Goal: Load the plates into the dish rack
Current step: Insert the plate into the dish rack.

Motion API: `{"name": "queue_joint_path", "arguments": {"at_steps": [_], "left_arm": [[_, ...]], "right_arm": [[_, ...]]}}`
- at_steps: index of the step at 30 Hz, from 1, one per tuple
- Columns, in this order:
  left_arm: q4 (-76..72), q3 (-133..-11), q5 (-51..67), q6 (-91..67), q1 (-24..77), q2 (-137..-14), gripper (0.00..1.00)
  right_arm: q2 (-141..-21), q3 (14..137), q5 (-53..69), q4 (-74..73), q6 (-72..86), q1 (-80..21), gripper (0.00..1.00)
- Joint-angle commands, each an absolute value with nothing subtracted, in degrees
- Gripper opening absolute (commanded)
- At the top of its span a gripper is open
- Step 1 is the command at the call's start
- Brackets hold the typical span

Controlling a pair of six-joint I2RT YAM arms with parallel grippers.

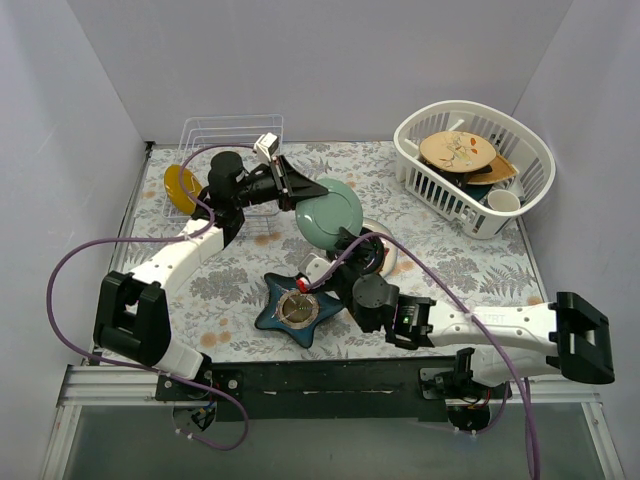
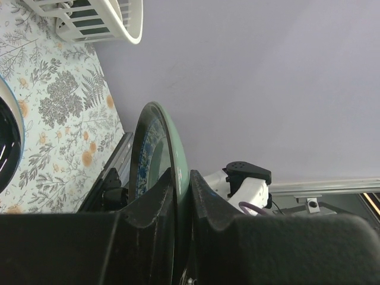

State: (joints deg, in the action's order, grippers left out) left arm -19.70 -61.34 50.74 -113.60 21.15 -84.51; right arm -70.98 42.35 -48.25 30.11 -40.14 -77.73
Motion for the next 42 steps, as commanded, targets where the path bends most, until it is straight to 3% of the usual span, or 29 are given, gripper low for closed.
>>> {"name": "queue_joint_path", "arguments": {"at_steps": [1,19,30,36,42], "left_arm": [[-18.29,-65.38,50.89,-121.38,21.27,-85.25,0.00],[-18.73,-68.90,49.75,-118.75,18.29,-89.91,0.00],[17.80,-86.82,39.56,-87.74,6.77,-86.75,0.00],[25.83,-90.18,32.62,-73.76,1.15,-84.74,0.00],[24.52,-83.78,33.83,-65.75,-7.90,-81.56,0.00]], "right_arm": [[-65.14,46.05,-46.06,21.47,-30.43,-78.05,0.91],[-51.86,45.09,-45.44,9.49,-19.08,-78.40,0.95],[-48.87,44.03,-46.06,7.21,-15.82,-78.31,0.96],[-48.60,43.77,-45.53,6.07,-14.86,-78.31,0.96],[-48.95,43.86,-43.60,5.01,-13.71,-78.31,0.96]]}}
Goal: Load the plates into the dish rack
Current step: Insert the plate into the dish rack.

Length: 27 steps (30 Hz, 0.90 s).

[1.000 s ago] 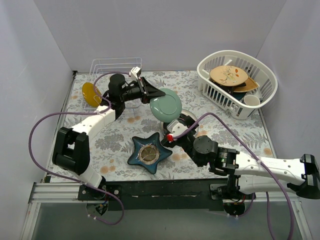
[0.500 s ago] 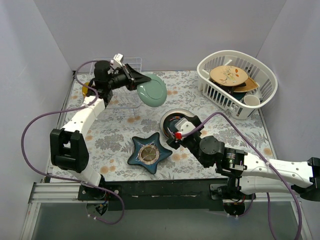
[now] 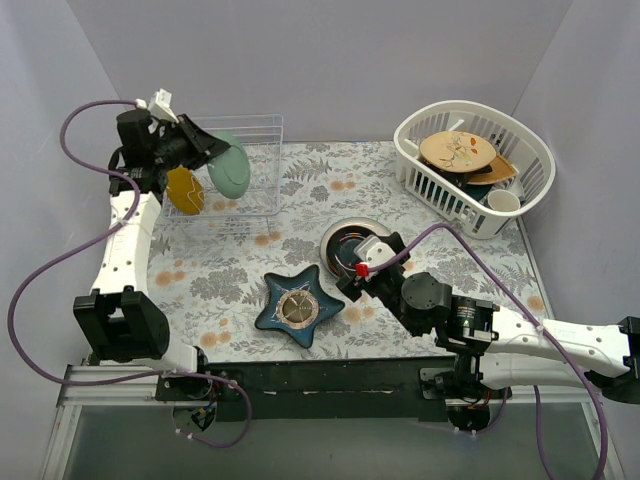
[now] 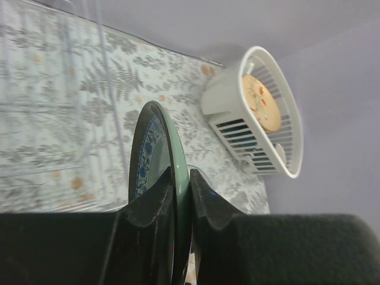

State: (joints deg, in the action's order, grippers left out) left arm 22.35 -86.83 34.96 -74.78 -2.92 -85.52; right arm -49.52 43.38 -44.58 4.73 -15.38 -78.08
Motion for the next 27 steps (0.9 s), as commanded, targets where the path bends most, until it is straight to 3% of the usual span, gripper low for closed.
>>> {"name": "queue_joint_path", "arguments": {"at_steps": [1,16,27], "left_arm": [[24.17,-82.89,34.36,-65.13,-10.43,-81.48,0.00],[10.03,-78.93,46.04,-63.98,-24.34,-90.00,0.00],[5.19,-84.28,50.18,-62.32,-25.84,-101.16,0.00]], "right_arm": [[-48.96,43.86,-43.42,5.10,-13.71,-78.31,0.96],[-50.97,43.50,-42.71,2.82,-10.46,-78.22,0.97],[-56.25,46.05,-41.67,0.88,-9.50,-76.47,0.97]]}}
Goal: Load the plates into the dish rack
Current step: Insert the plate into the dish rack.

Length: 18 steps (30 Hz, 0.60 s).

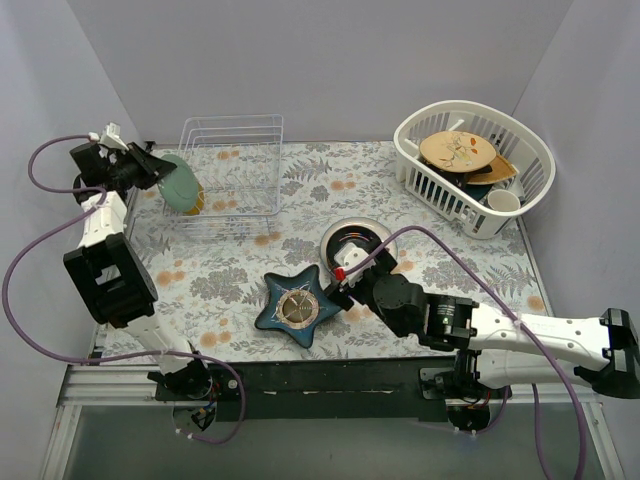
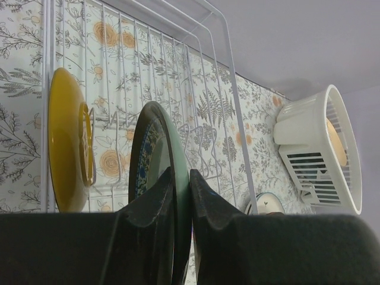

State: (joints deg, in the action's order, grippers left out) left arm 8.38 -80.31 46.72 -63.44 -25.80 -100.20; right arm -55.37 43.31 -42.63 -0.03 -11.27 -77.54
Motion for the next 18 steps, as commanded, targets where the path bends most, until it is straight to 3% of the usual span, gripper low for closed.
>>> {"name": "queue_joint_path", "arguments": {"at_steps": [1,18], "left_arm": [[5.10,-84.81,50.45,-62.31,-25.84,-102.12,0.00],[2.03,-90.35,48.87,-60.99,-25.75,-110.65,0.00]], "right_arm": [[-56.69,46.14,-41.23,1.05,-9.06,-76.20,0.97],[-59.33,47.02,-36.12,0.09,-5.98,-70.40,0.97]]}}
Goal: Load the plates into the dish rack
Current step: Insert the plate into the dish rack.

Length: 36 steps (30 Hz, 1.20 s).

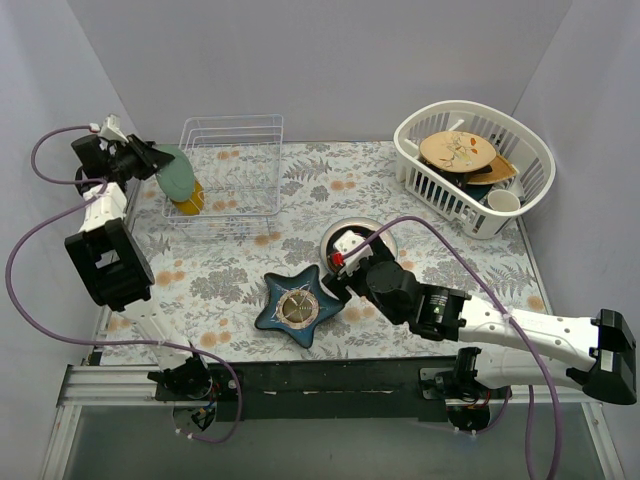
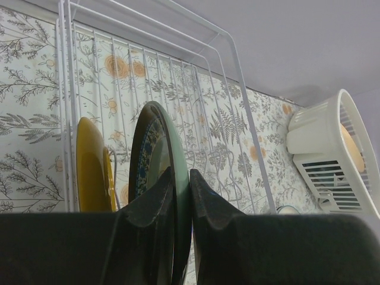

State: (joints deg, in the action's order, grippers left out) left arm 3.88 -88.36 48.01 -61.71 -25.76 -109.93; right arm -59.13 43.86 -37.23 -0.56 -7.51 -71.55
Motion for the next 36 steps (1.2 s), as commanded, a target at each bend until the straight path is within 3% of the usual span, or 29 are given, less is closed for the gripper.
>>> {"name": "queue_joint_path", "arguments": {"at_steps": [1,34,36], "left_arm": [[1.41,-90.26,48.78,-61.08,-25.58,-110.74,0.00],[0.26,-81.65,36.83,-57.48,-19.51,-114.08,0.00],[0.35,-81.65,36.39,-57.57,-19.51,-113.73,0.04]], "right_arm": [[-59.33,47.11,-36.04,0.09,-5.89,-70.31,0.97],[-56.87,45.70,-36.12,-2.46,-3.96,-68.29,0.97],[-56.78,45.70,-36.04,-2.46,-3.87,-68.20,0.97]]}}
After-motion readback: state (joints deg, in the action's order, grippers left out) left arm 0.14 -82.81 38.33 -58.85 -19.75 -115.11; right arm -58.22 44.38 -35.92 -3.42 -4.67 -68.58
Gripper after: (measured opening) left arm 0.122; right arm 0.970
